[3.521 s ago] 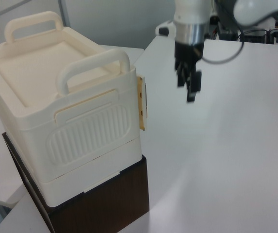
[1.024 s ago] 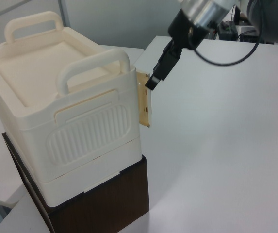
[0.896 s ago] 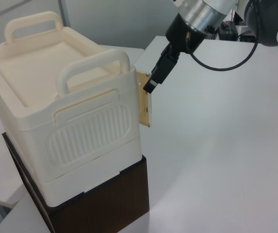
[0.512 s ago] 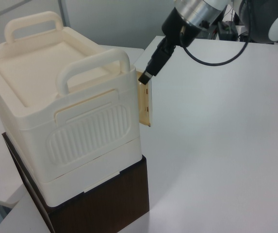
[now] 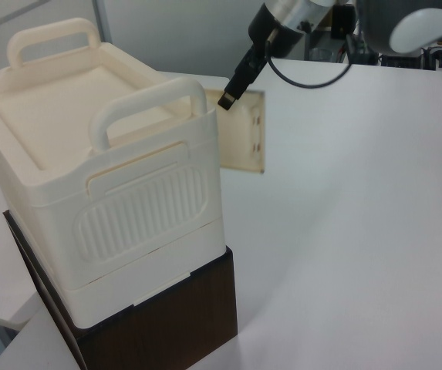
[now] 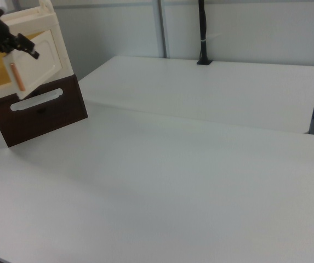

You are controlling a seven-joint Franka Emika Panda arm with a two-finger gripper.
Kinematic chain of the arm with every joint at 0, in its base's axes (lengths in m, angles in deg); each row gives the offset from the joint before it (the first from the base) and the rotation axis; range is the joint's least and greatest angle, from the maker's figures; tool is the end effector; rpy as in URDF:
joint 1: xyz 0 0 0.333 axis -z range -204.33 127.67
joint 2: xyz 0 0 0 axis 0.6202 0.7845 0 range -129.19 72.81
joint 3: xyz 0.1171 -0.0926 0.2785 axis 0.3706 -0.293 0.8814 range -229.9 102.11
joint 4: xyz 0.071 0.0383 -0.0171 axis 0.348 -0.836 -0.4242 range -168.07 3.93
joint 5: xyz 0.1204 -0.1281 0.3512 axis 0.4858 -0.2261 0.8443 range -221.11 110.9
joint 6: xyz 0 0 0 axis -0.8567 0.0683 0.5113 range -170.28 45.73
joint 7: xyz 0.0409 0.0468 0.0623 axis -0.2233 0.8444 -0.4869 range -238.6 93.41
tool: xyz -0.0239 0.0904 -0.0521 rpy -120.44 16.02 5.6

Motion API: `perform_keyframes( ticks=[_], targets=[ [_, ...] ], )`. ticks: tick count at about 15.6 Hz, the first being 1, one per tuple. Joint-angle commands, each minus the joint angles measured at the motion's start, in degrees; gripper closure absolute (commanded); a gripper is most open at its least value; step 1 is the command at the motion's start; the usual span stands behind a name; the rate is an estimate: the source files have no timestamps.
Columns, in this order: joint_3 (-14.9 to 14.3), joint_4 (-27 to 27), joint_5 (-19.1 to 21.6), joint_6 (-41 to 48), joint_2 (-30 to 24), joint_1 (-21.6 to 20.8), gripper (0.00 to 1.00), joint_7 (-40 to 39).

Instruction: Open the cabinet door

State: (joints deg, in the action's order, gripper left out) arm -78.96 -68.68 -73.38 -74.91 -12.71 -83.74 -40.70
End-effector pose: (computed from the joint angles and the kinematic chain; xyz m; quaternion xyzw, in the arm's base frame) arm 0.5769 0.3515 0.6385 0.9524 0.0425 0.2998 0.0352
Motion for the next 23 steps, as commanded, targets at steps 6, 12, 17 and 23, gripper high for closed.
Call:
perform_keyframes(
  ticks=[6, 12, 17, 23],
  targets=[
    [0.03, -1.26, 2.36, 8.08, -7.99, 8.67, 0.00, -10.09],
    [-0.06, -1.43, 13.60, 22.58, -9.50, 14.11, 0.00, -16.07],
    [-0.06, -1.79, 17.99, 33.75, -9.50, 18.51, 0.00, -18.09],
    [0.03, -4.16, 21.70, 33.32, -6.34, 20.27, 0.00, -18.45]
  ],
)
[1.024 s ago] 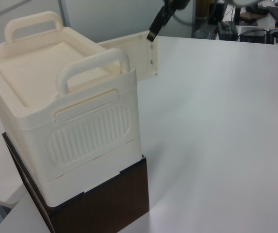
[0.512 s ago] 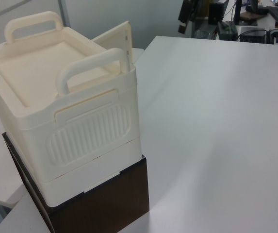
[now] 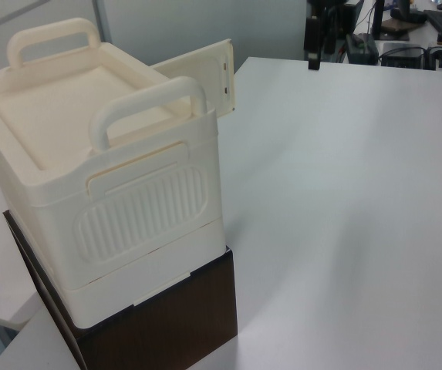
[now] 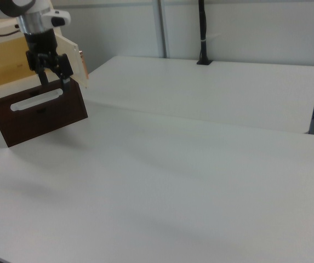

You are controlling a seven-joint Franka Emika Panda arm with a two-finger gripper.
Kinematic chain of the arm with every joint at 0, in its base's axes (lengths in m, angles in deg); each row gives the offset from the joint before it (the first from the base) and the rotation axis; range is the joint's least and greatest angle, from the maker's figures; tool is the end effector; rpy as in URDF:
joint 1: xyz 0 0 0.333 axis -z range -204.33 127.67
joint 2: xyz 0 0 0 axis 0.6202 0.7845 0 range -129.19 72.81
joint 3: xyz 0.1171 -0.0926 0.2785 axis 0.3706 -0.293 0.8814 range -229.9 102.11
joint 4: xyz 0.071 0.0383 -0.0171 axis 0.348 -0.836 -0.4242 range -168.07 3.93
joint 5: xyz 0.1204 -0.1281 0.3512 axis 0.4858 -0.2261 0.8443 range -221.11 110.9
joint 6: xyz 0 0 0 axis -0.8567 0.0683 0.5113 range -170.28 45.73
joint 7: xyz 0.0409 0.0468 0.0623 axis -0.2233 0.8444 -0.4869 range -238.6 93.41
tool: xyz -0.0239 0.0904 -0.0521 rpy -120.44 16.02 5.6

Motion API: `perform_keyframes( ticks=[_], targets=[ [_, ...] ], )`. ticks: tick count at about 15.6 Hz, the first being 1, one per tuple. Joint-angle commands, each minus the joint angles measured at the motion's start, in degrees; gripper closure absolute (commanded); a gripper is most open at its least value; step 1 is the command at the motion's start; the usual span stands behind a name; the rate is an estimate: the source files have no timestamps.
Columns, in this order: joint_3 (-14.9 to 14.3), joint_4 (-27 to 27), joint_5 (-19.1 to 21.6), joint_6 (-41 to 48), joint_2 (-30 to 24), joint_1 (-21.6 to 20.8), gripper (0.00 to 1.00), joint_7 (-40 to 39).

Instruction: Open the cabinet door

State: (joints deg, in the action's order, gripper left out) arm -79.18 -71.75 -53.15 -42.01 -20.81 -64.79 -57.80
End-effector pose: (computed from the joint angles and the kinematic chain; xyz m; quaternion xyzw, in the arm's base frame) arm 0.5735 0.1289 0.6327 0.9996 -0.0295 -0.0006 0.0001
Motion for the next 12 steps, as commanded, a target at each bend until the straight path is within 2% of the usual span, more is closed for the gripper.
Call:
perform_keyframes(
  ticks=[1, 3, 5, 7, 10, 12],
  targets=[
    [0.25, -1.35, 1.56, 0.43, 1.76, 2.19, 0.00, -1.61],
    [0.25, -2.40, 1.48, 0.43, 1.76, 3.07, 0.00, -6.93],
    [0.25, -2.75, 1.48, 0.43, 1.85, 6.14, 0.00, -11.53],
    [0.25, -3.02, 1.30, 0.25, 3.16, 8.52, 0.00, -12.06],
    [0.25, -4.77, 1.21, -4.05, 3.08, 10.37, 0.00, -12.07],
    [0.08, -4.25, 0.78, -3.45, 1.95, 11.60, 0.00, -12.07]
  ],
)
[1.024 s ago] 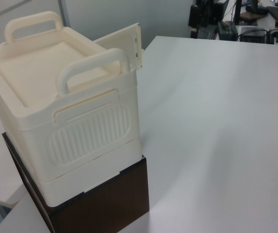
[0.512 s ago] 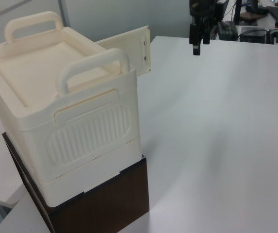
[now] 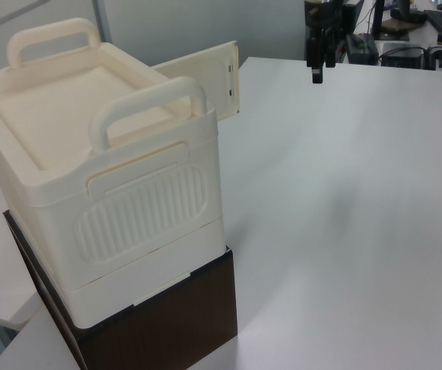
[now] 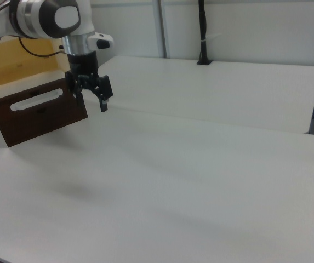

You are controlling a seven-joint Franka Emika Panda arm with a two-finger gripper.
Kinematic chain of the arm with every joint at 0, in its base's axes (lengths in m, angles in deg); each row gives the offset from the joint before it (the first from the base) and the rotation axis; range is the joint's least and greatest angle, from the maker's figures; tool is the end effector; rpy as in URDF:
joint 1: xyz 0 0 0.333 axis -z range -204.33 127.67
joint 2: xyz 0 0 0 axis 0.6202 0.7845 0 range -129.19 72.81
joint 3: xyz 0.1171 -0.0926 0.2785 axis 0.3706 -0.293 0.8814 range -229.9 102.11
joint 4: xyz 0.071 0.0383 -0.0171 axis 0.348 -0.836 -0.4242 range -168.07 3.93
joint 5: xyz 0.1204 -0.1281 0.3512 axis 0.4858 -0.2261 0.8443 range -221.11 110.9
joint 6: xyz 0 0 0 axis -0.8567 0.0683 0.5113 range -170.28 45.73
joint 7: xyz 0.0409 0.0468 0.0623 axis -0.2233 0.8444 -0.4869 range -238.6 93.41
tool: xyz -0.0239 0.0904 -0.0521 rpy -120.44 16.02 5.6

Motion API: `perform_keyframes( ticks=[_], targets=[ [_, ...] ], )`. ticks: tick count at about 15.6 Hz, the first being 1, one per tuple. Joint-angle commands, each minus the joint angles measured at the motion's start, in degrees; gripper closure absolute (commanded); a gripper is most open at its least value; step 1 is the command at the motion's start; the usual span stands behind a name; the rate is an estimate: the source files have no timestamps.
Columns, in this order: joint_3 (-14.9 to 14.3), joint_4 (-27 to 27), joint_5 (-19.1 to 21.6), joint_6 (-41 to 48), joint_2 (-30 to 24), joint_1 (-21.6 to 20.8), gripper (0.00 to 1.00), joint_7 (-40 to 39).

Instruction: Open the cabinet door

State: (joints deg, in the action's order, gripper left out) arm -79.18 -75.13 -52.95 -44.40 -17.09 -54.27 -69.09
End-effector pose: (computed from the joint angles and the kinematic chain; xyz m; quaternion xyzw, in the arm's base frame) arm 0.6071 0.0261 0.5709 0.9989 -0.0239 -0.0403 0.0082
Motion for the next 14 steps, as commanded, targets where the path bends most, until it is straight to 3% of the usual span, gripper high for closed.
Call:
perform_keyframes(
  ticks=[1, 7, 14],
  targets=[
    [-0.01, -0.88, 0.58, -0.79, -2.91, 2.05, 0.00, -0.70],
    [-0.71, -0.18, -1.27, 1.14, -6.78, 5.39, 0.00, -0.25],
    [-0.97, 0.09, -3.38, 1.32, -7.14, 7.94, 0.00, 0.01]
  ],
)
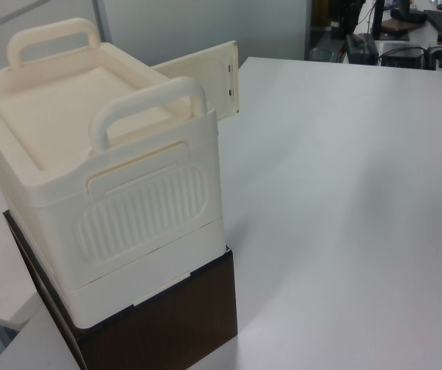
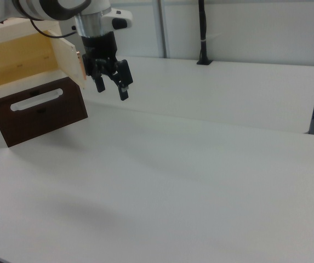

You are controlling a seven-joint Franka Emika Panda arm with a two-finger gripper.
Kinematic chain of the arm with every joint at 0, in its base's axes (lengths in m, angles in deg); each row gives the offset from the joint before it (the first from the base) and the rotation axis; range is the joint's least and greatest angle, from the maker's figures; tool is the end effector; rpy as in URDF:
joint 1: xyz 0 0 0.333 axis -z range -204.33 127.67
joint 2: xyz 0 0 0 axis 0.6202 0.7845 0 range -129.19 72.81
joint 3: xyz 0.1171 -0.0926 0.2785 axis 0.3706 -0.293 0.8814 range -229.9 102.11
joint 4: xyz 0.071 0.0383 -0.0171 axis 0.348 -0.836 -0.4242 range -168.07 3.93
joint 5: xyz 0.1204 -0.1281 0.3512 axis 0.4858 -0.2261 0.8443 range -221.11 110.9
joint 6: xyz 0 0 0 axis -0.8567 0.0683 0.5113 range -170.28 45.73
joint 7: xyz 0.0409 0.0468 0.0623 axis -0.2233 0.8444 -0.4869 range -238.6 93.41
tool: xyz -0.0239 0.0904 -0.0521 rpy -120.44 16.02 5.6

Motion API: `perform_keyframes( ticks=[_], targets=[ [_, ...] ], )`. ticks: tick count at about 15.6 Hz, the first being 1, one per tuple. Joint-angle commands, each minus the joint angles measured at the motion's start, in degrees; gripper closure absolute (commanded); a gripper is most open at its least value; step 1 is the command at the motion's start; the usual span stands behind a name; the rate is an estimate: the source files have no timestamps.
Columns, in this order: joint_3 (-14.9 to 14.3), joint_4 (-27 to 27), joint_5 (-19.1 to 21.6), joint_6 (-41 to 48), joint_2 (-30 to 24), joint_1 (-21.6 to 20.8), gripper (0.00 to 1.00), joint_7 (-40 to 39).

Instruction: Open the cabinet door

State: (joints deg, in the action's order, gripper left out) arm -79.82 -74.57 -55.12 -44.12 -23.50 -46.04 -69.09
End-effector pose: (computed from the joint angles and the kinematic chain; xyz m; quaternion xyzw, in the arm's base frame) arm 0.5727 -0.0752 0.6396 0.9947 -0.1014 0.0155 0.0120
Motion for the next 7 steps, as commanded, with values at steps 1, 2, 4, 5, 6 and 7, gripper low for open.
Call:
perform_keyframes(
  ticks=[1, 2, 4, 5, 6, 7],
  targets=[
    [-0.52, -0.56, -1.21, 1.04, -0.74, -0.02, 0.00, 0.01],
    [-0.87, -0.56, -1.13, 1.39, -0.82, 0.42, 0.00, 0.01],
    [-1.04, -0.47, -0.86, 2.35, -0.82, 0.42, 0.00, 0.27],
    [-1.04, -0.47, -0.86, 2.27, -0.82, 0.51, 0.00, 0.36],
    [-1.04, -0.47, -0.86, 2.18, -0.74, 0.51, 0.00, 0.36],
    [-1.04, -0.47, -0.86, 2.09, -0.65, 0.60, 0.00, 0.27]
  ],
)
